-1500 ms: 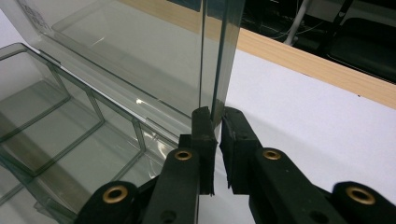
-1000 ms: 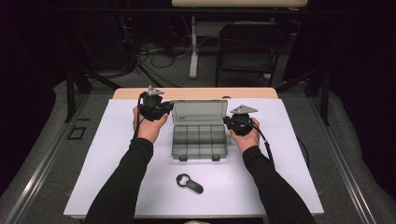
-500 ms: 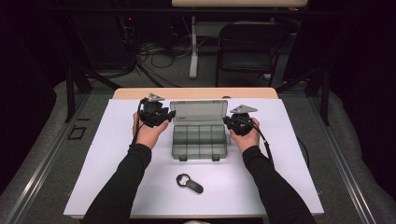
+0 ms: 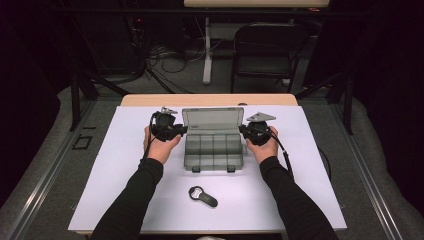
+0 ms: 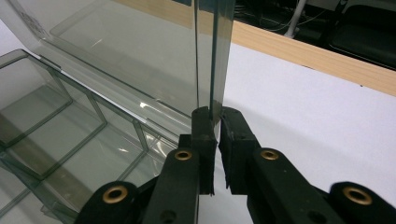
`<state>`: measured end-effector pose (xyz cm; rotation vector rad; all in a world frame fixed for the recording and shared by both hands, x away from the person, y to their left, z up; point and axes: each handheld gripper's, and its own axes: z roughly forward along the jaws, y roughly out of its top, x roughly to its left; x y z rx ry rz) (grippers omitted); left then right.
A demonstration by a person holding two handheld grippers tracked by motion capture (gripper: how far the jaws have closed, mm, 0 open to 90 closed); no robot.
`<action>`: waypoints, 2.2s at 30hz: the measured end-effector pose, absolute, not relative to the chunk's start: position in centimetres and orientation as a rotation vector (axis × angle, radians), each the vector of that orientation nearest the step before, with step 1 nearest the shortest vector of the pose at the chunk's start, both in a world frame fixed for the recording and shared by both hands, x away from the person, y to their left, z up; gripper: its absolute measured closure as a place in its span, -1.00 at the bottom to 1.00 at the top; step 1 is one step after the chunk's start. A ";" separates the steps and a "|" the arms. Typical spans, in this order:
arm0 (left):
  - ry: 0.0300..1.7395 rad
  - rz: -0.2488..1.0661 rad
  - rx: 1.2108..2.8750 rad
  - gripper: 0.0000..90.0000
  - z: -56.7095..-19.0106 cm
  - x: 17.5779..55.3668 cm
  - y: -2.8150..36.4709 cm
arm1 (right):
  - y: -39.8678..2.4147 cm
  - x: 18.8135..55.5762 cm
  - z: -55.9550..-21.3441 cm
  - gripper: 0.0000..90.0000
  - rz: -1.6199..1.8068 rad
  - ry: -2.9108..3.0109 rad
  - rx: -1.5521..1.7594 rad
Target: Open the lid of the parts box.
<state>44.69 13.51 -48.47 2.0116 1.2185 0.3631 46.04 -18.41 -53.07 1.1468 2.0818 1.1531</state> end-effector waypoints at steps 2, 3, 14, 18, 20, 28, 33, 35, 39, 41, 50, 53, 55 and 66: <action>1.227 0.346 2.016 0.65 -48.8 44.7 13.5 | -18.4 46.0 -53.1 0.89 1.151 2.082 1.145; 1.238 0.331 2.017 0.66 -49.1 44.7 13.5 | -18.4 46.0 -53.1 0.88 1.150 2.083 1.145; 1.304 0.271 2.026 0.80 -50.6 44.7 13.2 | -18.4 46.0 -53.1 0.88 1.155 2.077 1.148; 1.314 0.261 2.037 0.82 -51.0 44.7 13.2 | -18.4 46.0 -53.2 0.88 1.160 2.073 1.150; 1.317 0.257 2.042 0.83 -51.2 44.7 13.2 | -18.4 46.0 -53.2 0.88 1.161 2.072 1.150; 1.331 0.233 2.018 0.91 -51.6 44.7 13.5 | -18.4 46.0 -53.2 0.88 1.161 2.071 1.150; 1.324 0.221 2.039 0.88 -51.7 44.7 13.3 | -18.4 46.0 -53.2 0.88 1.167 2.068 1.156; 1.334 0.234 2.047 0.88 -51.8 44.6 13.1 | -18.4 46.0 -53.2 0.88 1.166 2.069 1.156; 1.339 0.244 2.054 0.88 -51.8 44.6 13.0 | -18.4 46.0 -53.2 0.88 1.166 2.066 1.157; 1.340 0.246 2.050 0.88 -51.9 44.6 12.9 | -18.4 46.0 -53.2 0.88 1.168 2.065 1.158; 1.390 0.222 2.012 0.90 -51.9 44.6 13.0 | -18.3 46.0 -53.3 0.88 1.165 2.060 1.163; 1.391 0.225 2.012 0.90 -51.9 44.6 13.0 | -18.3 46.0 -53.3 0.88 1.167 2.057 1.165; 1.391 0.230 2.013 0.90 -51.9 44.6 12.9 | -18.3 46.0 -53.3 0.88 1.169 2.055 1.167; 1.383 0.248 2.025 0.90 -51.8 44.4 12.8 | -18.2 46.0 -53.4 0.88 1.171 2.042 1.181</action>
